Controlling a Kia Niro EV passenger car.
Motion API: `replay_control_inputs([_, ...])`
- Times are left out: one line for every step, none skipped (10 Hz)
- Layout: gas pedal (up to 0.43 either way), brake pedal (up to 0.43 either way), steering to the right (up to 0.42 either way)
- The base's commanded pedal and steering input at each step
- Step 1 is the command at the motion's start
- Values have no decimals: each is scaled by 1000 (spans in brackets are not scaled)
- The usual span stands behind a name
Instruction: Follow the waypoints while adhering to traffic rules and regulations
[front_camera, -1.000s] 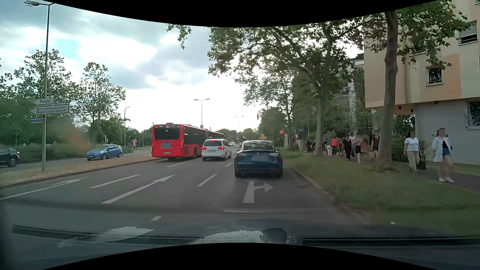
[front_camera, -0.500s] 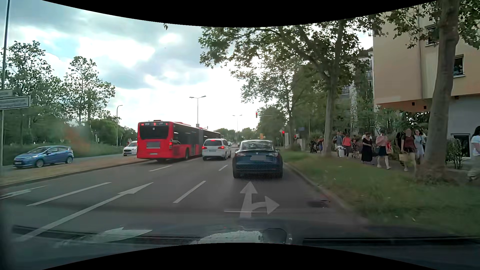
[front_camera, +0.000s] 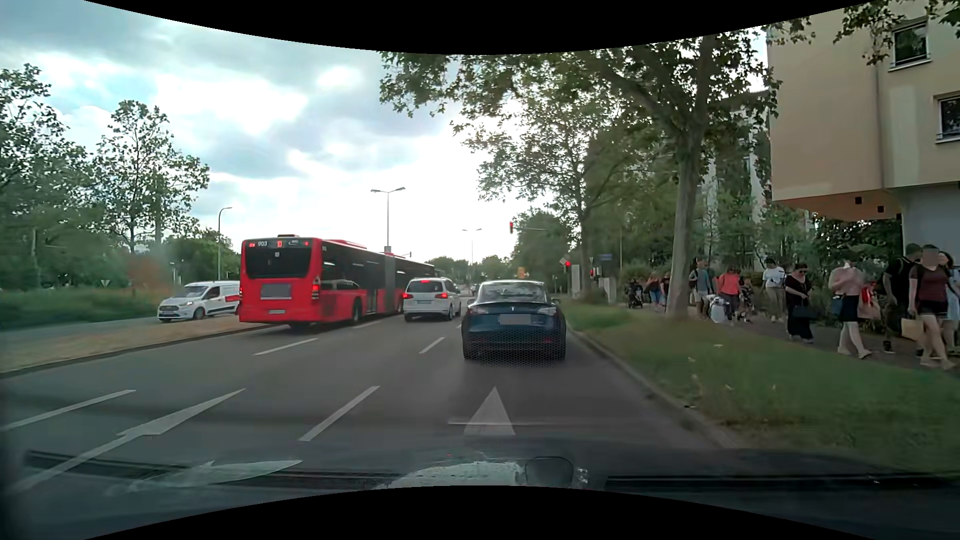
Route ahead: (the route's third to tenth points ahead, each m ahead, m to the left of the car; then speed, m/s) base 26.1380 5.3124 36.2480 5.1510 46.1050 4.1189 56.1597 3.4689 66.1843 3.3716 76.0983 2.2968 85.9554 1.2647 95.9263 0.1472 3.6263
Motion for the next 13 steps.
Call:
replay_control_inputs([0,140,-3])
replay_control_inputs([0,140,-3])
replay_control_inputs([0,140,-3])
replay_control_inputs([0,140,-3])
replay_control_inputs([0,146,-3])
replay_control_inputs([0,146,-3])
replay_control_inputs([0,165,-3])
replay_control_inputs([0,195,-3])
replay_control_inputs([0,195,-3])
replay_control_inputs([0,195,-2])
replay_control_inputs([0,195,-2])
replay_control_inputs([0,195,-2])
replay_control_inputs([0,195,-2])
